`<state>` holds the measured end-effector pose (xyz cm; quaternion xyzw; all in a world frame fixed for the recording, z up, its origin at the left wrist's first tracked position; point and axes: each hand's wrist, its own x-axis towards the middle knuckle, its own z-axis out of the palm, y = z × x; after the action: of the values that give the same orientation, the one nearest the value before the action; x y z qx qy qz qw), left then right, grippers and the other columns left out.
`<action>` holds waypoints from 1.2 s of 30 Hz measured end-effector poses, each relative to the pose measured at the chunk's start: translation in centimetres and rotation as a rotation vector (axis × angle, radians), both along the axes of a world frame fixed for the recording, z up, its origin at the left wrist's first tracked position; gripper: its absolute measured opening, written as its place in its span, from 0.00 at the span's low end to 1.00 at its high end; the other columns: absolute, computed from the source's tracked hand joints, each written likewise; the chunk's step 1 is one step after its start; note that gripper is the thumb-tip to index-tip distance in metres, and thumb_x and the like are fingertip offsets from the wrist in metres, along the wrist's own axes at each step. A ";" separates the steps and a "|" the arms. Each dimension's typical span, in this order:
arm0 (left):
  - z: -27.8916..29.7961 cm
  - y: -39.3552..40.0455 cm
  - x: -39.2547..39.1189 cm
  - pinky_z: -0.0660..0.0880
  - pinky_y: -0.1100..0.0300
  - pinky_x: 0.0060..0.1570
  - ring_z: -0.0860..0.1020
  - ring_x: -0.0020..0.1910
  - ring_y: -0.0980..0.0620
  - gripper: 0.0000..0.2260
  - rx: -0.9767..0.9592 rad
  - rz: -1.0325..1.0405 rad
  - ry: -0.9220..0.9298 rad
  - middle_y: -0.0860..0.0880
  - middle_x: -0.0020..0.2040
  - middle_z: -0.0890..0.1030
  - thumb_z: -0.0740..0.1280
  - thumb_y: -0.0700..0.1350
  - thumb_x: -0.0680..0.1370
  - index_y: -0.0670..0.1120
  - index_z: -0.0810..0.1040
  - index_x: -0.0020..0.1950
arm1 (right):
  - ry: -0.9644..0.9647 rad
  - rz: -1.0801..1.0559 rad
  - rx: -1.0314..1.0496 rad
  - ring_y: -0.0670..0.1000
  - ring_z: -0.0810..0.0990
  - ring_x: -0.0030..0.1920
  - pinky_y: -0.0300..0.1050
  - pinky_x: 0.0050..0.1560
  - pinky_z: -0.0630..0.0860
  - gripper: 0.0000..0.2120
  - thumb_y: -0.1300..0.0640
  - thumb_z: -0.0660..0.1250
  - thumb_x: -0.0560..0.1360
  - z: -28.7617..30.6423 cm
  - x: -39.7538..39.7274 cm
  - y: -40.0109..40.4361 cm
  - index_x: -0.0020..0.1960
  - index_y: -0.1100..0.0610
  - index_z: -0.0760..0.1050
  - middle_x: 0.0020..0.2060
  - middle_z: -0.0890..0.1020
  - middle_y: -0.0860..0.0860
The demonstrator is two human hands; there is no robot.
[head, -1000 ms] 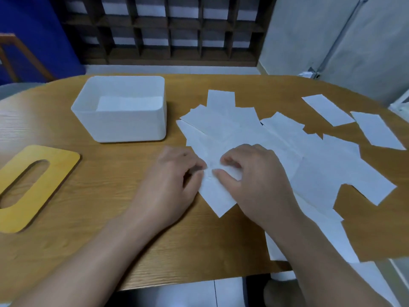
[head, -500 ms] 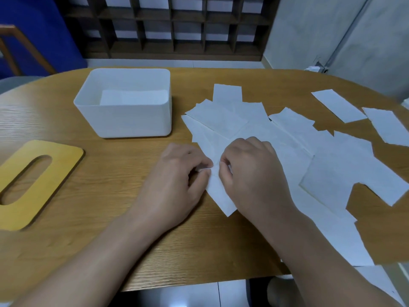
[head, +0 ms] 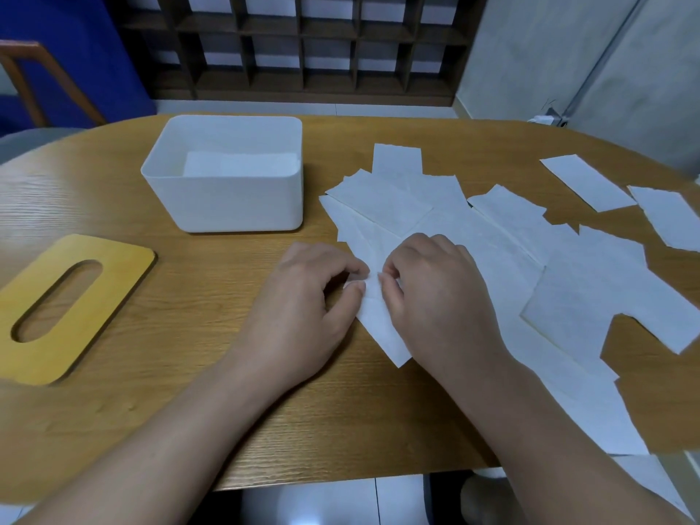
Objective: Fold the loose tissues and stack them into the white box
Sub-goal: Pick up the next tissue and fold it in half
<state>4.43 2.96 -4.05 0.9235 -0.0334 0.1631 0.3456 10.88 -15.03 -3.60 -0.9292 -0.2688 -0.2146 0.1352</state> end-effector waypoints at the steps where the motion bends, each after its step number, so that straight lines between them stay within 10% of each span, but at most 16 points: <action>1: 0.0 0.0 0.0 0.70 0.66 0.61 0.76 0.61 0.57 0.06 -0.003 0.000 0.001 0.62 0.54 0.84 0.72 0.46 0.84 0.55 0.86 0.58 | -0.002 0.004 -0.001 0.56 0.78 0.40 0.58 0.44 0.78 0.09 0.58 0.71 0.80 0.0 0.1 0.0 0.41 0.57 0.80 0.38 0.80 0.53; 7: 0.1 0.2 0.0 0.67 0.74 0.61 0.76 0.62 0.60 0.10 -0.045 0.037 -0.016 0.63 0.57 0.84 0.74 0.45 0.83 0.54 0.86 0.63 | 0.044 0.013 0.043 0.55 0.78 0.41 0.59 0.45 0.79 0.07 0.61 0.71 0.81 0.3 -0.2 0.0 0.44 0.57 0.80 0.40 0.81 0.53; 12: 0.5 0.4 -0.2 0.69 0.54 0.76 0.69 0.78 0.53 0.26 -0.090 -0.052 -0.006 0.58 0.74 0.74 0.72 0.38 0.79 0.56 0.78 0.76 | 0.489 0.215 0.463 0.47 0.83 0.50 0.38 0.51 0.77 0.07 0.57 0.68 0.86 2.7 -2.2 -0.8 0.50 0.50 0.80 0.44 0.84 0.43; 15: 1.0 0.7 -0.4 0.66 0.44 0.80 0.66 0.81 0.53 0.18 -0.151 -0.075 0.013 0.61 0.76 0.73 0.74 0.42 0.79 0.58 0.82 0.67 | 0.702 0.279 0.638 0.49 0.85 0.52 0.42 0.53 0.80 0.06 0.56 0.68 0.86 4.1 -2.6 -1.4 0.52 0.51 0.82 0.48 0.87 0.46; 23: 2.9 2.1 -1.1 0.77 0.55 0.47 0.82 0.45 0.51 0.02 -0.516 -0.130 0.041 0.49 0.46 0.87 0.74 0.42 0.84 0.46 0.86 0.54 | 1.081 0.151 1.176 0.51 0.82 0.46 0.46 0.43 0.76 0.09 0.55 0.65 0.88 4.8 -1.7 -2.3 0.53 0.55 0.82 0.44 0.83 0.52; 36: 3.7 5.5 -2.8 0.82 0.46 0.49 0.85 0.45 0.44 0.05 -0.342 -0.080 0.378 0.51 0.43 0.87 0.78 0.52 0.80 0.57 0.88 0.55 | 0.602 0.272 0.367 0.48 0.77 0.33 0.47 0.37 0.78 0.07 0.51 0.76 0.81 2.7 -3.3 -1.0 0.57 0.44 0.82 0.30 0.77 0.46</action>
<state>1.65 8.43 -0.34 0.8637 0.0231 -0.0227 0.5029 7.61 -16.04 -0.86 -0.8669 -0.2949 0.0436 0.3996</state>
